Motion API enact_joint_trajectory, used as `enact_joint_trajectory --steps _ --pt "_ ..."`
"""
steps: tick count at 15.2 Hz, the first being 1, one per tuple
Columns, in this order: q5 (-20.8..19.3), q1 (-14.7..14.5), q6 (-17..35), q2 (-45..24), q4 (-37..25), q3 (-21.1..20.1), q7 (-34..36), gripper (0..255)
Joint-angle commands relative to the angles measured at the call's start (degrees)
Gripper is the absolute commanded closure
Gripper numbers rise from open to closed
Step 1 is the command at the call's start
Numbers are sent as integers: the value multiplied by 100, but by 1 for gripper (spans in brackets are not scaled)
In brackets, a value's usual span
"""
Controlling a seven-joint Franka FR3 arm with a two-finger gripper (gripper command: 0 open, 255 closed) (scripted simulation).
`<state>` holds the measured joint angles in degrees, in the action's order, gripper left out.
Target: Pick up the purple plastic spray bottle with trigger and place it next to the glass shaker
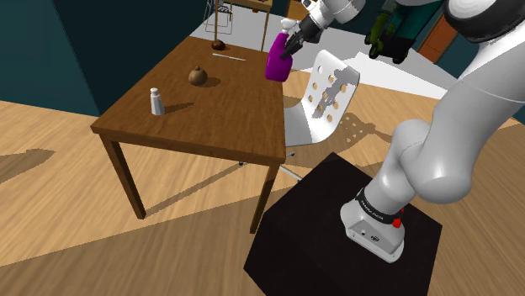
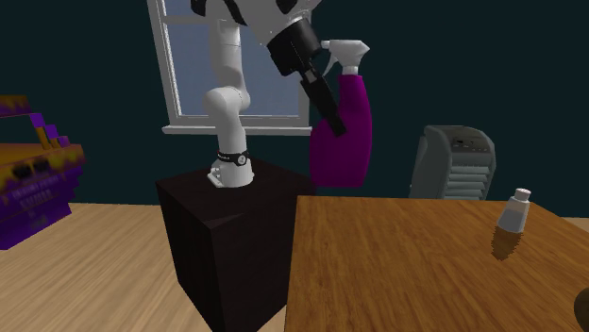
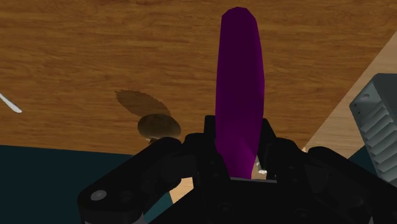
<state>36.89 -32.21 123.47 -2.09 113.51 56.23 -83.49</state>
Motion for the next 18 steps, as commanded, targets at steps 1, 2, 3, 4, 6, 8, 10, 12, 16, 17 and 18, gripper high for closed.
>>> enact_joint_trajectory --steps 1,2,3,4,6,8,10,12,16,17,18 --pt "-121 -15 -73 78 -74 1 122 255" --pt "-179 -20 -118 113 -121 2 183 255" --pt "-235 -24 -165 147 -169 1 242 255" --pt "-288 -27 -213 178 -219 0 300 255" --pt "-386 -32 -313 235 -324 -4 412 255" --pt "-474 -35 -418 284 -434 -8 517 255" --pt "-551 -36 -528 324 -551 -13 615 255" --pt "-618 -35 -643 355 -674 -16 708 255" --pt "-720 -32 -887 392 -940 -18 874 255" --pt "-739 -30 -951 396 -1010 -17 911 255" --pt "-755 -28 -1016 397 -1082 -16 948 255"
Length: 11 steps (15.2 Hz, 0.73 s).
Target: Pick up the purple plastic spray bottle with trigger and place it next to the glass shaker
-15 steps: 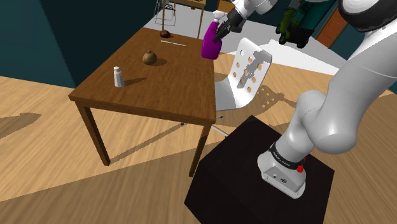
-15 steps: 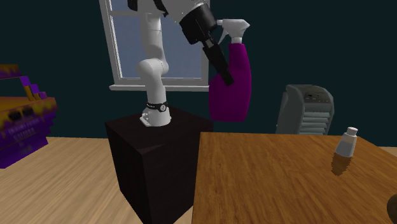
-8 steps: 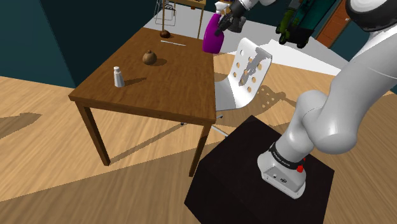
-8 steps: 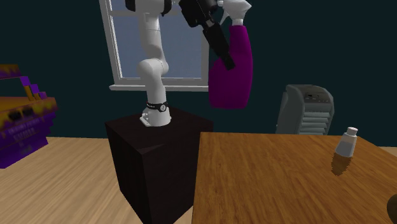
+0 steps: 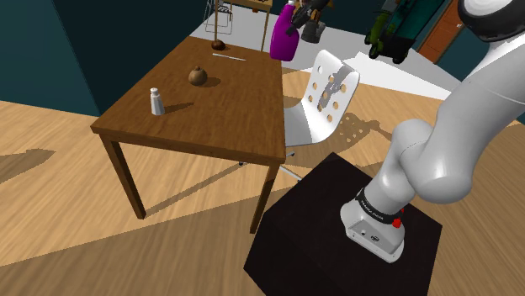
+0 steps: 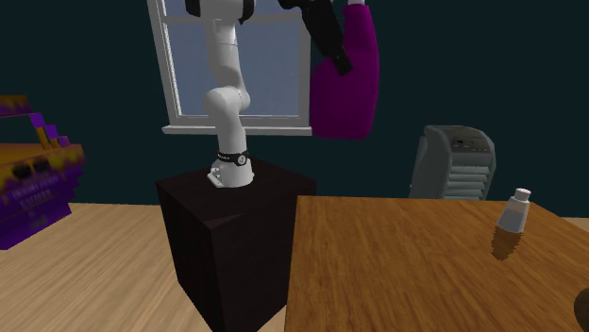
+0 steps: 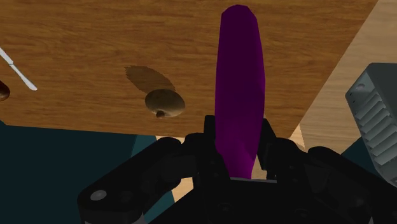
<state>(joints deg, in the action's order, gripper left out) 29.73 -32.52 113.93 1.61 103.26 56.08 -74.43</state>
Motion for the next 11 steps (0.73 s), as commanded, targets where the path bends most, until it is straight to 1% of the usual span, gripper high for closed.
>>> enact_joint_trajectory --steps 1,7,11 --pt "-53 5 -128 26 -131 2 77 255" --pt "-80 25 -527 -24 -584 30 247 255" --pt "250 -129 -224 -436 -620 -128 386 255"
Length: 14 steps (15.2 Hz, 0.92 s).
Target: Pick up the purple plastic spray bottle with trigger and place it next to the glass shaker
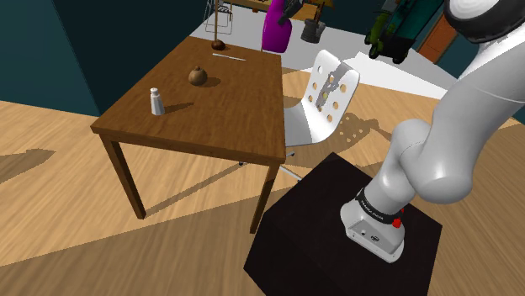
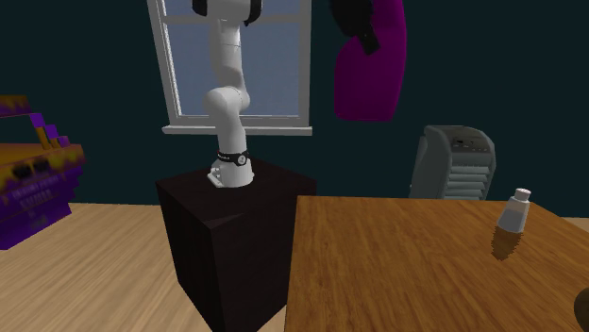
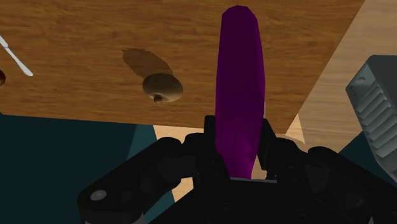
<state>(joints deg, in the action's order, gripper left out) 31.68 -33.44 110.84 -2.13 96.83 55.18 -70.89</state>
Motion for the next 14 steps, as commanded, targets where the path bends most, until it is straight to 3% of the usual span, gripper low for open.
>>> enact_joint_trajectory --steps 1,7,14 --pt "150 -66 148 -182 -7 -78 60 255" --pt "760 -143 427 -991 -357 -357 238 255" --pt "1401 -34 591 -2051 -1145 -775 557 255"
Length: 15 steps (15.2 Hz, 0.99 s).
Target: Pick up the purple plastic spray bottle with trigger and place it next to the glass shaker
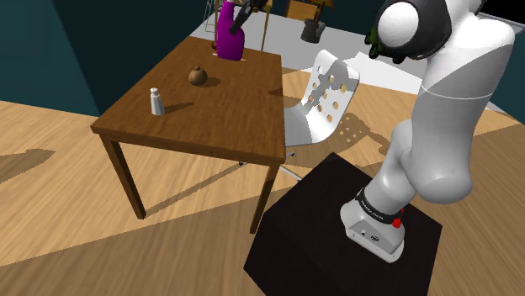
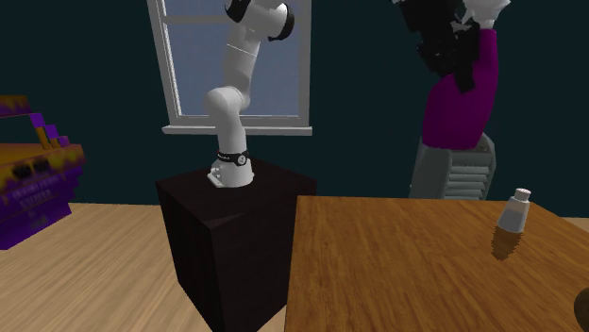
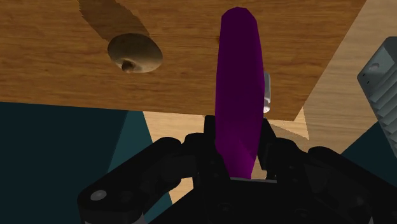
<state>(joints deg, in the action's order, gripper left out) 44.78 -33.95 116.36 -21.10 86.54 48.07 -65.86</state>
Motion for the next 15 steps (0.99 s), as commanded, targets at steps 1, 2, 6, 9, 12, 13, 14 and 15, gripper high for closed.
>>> enact_joint_trajectory --steps 1,2,6,9,12,13,14,15 --pt "170 45 50 -314 -266 -125 115 255" --pt "245 77 58 -477 -425 -188 181 255" --pt "501 243 55 -1165 -1183 -434 498 255" --pt "648 418 6 -1737 -1914 -614 805 255" --pt "756 669 -109 -2399 -2876 -788 1201 255" --pt "782 783 -173 -2657 -3284 -846 1366 255" --pt "803 927 -260 -2950 -3772 -906 1558 255" --pt "819 1125 -389 -3309 -4407 -973 1801 255"
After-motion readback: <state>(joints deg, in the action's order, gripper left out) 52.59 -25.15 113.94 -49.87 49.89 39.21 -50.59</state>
